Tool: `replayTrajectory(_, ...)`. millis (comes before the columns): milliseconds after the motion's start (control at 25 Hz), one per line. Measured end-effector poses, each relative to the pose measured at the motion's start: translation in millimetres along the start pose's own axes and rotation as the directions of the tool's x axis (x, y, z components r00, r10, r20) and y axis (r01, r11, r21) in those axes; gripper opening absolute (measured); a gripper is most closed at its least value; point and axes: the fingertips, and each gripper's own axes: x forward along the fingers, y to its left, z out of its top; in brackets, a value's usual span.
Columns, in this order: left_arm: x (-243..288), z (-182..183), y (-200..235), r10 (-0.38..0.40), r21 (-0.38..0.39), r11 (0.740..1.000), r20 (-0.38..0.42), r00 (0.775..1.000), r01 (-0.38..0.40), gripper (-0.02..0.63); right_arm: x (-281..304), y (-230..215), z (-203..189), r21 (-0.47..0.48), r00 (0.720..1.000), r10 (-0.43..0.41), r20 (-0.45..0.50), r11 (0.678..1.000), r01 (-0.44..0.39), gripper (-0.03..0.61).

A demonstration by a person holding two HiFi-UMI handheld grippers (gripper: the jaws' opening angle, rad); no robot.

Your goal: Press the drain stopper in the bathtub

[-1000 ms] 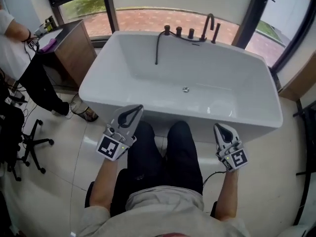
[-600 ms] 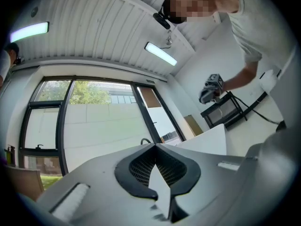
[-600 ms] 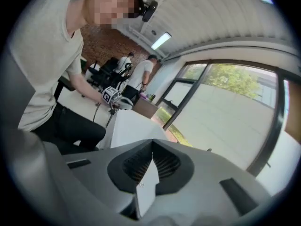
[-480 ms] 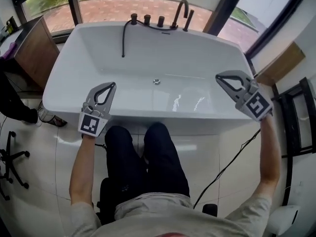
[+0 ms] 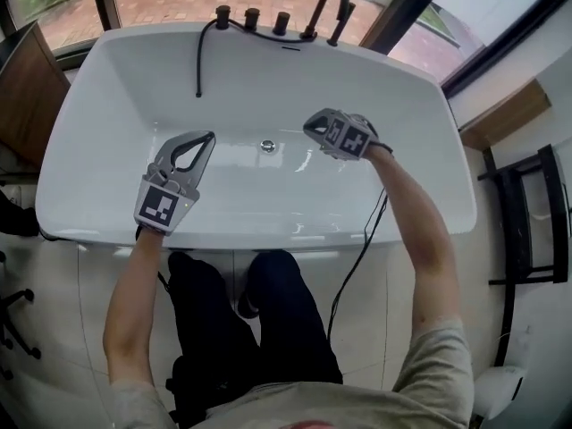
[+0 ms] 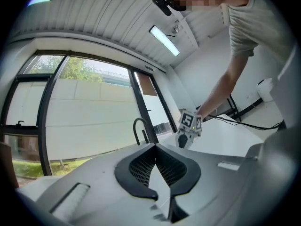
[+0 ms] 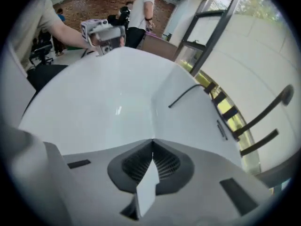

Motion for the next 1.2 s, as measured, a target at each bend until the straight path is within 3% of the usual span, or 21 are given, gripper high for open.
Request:
replayTrajectory(120, 31, -14, 6, -0.033, 0.007, 0.999, 0.002, 0.999, 0.033, 0.006, 77, -1, -28, 0.108, 0.999, 0.031, -0.044, 0.994, -0.026, 0.000)
replayTrajectory(200, 50, -29, 4, -0.079, 0.063, 0.995, -0.011, 0.997, 0.079, 0.005, 123, -7, -52, 0.199, 0.997, 0.037, -0.067, 0.980, -0.023, 0.000)
replayTrajectory(480, 66, -54, 1, -0.121, 0.156, 0.979, -0.048, 0.992, 0.127, 0.006, 241, -34, -112, 0.438, 0.996, -0.058, -0.075, 0.895, 0.085, 0.000)
replayTrajectory(600, 66, -52, -16, -0.154, 0.202, 0.966, -0.054, 0.987, 0.162, 0.006, 286, -20, -115, 0.449, 0.997, -0.054, -0.049, 0.891, 0.071, 0.002)
replayTrajectory(720, 71, -52, -34, -0.200, 0.255, 0.944, -0.053, 0.978, 0.207, 0.006, 329, -3, -120, 0.409, 0.998, -0.026, -0.056, 0.911, 0.046, 0.002)
replayTrajectory(880, 71, -59, -54, -0.245, 0.362, 0.893, -0.106, 0.964, 0.267, 0.006, 378, 18, -133, 0.375, 0.997, 0.010, -0.079, 0.927, 0.020, 0.002)
replayTrajectory(1000, 70, -60, -55, -0.228, 0.400, 0.880, -0.118, 0.967, 0.256, 0.006, 402, 28, -146, 0.343, 0.994, 0.030, -0.103, 0.939, 0.007, 0.002)
replayTrajectory(1200, 69, -71, -55, -0.201, 0.453, 0.854, -0.168, 0.965, 0.256, 0.006, 421, 15, -161, 0.381, 0.994, -0.019, -0.109, 0.923, 0.060, 0.003)
